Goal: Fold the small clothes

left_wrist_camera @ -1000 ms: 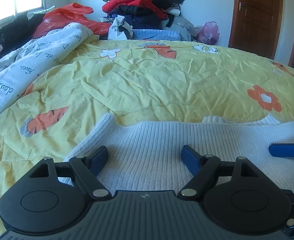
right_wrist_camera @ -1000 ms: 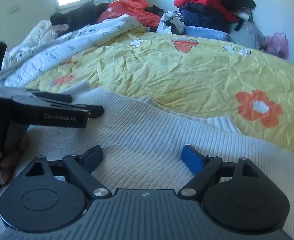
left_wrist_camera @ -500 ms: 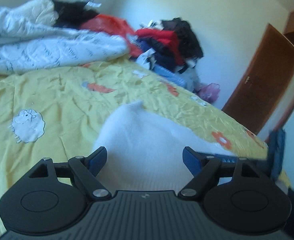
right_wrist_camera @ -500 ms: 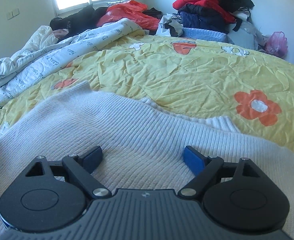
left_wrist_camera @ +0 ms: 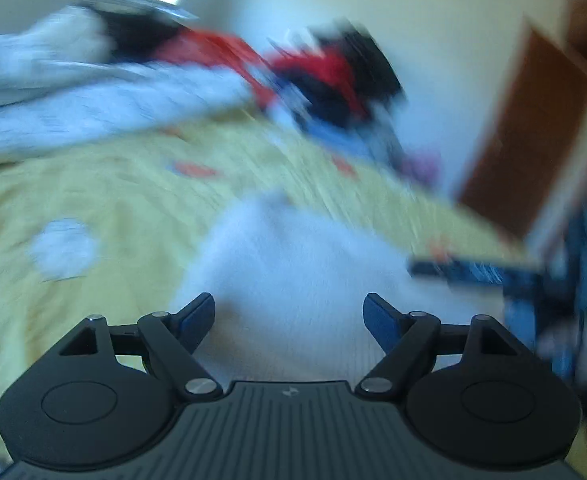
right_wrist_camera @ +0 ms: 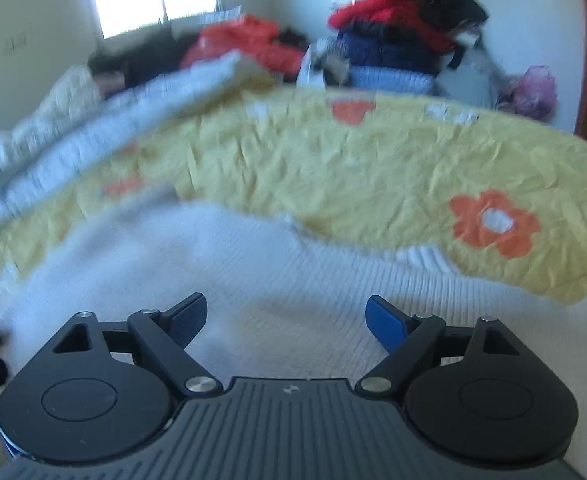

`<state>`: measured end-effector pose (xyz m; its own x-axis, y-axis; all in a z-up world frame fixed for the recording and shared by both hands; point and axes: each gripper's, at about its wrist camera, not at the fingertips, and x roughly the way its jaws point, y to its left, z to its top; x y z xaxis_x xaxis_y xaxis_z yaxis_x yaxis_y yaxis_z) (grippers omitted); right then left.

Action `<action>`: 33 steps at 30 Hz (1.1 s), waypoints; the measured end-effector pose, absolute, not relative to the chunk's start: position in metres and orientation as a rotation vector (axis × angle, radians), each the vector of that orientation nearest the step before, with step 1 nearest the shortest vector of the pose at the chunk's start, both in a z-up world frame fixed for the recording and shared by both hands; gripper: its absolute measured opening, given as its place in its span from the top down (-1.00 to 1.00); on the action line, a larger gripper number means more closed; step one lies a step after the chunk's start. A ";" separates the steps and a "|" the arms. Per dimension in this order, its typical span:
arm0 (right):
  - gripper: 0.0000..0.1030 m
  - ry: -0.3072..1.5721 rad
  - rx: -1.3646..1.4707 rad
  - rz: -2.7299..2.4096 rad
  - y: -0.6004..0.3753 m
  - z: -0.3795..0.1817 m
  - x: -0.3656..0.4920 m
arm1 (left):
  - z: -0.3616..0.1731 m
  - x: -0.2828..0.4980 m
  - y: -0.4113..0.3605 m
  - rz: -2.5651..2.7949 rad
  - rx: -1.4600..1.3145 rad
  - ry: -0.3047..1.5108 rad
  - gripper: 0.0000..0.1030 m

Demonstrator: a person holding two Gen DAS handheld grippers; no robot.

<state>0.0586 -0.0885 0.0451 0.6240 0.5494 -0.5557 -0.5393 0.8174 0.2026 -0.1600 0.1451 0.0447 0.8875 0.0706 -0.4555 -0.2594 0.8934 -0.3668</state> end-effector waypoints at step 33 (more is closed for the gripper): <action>-0.89 0.994 0.314 0.852 -0.067 0.070 0.093 | 0.071 -0.120 0.077 0.236 -0.285 0.496 0.53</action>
